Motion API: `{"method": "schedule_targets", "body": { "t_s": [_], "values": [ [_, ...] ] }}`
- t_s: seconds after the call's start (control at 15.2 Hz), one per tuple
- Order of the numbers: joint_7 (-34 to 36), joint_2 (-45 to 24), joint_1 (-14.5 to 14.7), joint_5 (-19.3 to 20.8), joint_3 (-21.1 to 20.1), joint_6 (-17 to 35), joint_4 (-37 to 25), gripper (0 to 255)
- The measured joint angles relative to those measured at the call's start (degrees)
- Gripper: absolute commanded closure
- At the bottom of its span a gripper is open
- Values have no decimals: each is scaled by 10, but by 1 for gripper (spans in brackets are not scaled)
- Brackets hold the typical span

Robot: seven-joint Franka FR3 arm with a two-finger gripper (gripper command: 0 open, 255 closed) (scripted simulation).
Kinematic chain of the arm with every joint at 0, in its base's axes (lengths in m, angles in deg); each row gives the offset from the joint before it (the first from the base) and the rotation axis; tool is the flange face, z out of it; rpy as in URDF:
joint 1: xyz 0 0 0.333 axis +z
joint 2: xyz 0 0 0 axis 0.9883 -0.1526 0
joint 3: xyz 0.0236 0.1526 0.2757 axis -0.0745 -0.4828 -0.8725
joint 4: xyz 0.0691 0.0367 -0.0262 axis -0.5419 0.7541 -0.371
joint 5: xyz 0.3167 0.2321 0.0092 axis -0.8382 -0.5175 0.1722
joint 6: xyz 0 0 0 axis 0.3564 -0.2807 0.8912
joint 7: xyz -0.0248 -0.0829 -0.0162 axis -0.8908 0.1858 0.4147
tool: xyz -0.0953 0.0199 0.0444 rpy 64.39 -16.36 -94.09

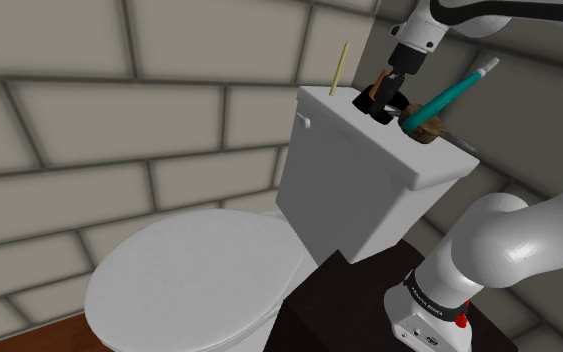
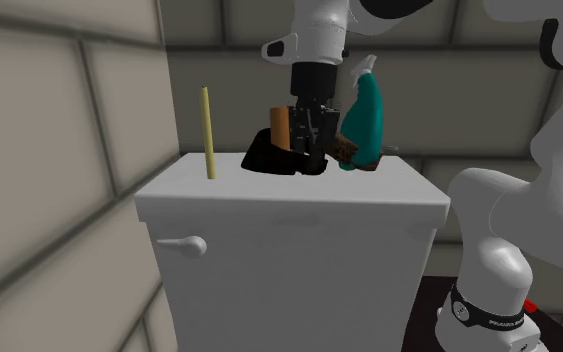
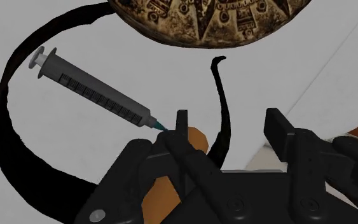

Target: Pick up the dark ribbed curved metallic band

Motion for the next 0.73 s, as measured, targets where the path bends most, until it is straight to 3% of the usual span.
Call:
{"method": "schedule_targets", "body": {
  "t_s": [0.73],
  "values": [
    [1, -1, 1, -1, -1, -9, -10, 255]
  ]
}}
